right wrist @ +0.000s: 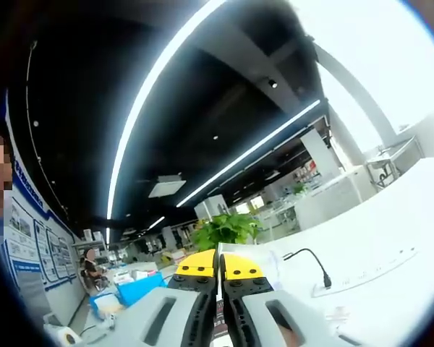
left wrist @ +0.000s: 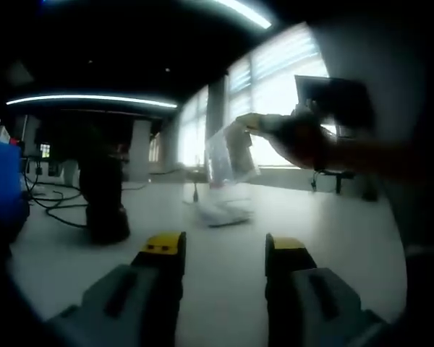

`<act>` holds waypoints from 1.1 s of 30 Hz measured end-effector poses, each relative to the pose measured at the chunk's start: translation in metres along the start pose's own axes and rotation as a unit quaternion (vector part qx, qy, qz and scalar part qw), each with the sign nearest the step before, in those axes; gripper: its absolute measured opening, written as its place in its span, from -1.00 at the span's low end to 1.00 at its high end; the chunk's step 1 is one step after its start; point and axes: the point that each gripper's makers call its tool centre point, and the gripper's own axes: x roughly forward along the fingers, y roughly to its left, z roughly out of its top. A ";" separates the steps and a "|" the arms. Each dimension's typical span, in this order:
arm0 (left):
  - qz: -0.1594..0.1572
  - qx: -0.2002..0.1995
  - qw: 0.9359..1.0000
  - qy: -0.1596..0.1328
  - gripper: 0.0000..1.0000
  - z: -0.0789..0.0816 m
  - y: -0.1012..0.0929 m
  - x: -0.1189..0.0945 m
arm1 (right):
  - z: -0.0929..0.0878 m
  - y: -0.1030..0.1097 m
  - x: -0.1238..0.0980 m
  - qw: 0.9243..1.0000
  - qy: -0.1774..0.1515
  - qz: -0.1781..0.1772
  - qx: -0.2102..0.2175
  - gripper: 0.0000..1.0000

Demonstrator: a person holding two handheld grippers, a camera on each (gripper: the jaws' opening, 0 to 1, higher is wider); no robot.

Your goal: Clip sheet goods on table flip sheet goods clip sheet goods scan sheet goods put sheet goods back to table

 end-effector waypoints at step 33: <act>0.000 0.002 1.000 0.012 -0.18 -0.005 -0.001 -0.001 | -0.033 0.017 0.061 0.998 -0.029 -0.007 -0.053 -1.00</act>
